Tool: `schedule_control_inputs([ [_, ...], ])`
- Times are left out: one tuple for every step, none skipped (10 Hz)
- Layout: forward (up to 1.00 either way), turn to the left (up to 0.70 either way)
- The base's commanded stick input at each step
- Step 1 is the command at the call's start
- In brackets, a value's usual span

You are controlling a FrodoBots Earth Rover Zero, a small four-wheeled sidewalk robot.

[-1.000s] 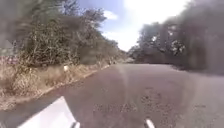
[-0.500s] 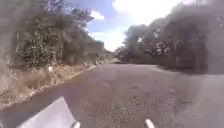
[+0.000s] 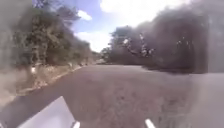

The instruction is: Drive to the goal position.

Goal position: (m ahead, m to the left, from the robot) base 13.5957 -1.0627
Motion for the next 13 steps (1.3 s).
schedule_control_inputs([
  [0.50,0.00],
  [0.50,0.00],
  [0.50,0.00],
  [0.50,0.00],
  [0.50,0.00],
  [0.50,0.00],
  [0.50,0.00],
  [0.50,0.00],
  [0.50,0.00],
  [0.50,0.00],
  [0.50,0.00],
  [0.50,0.00],
  [0.50,0.00],
])
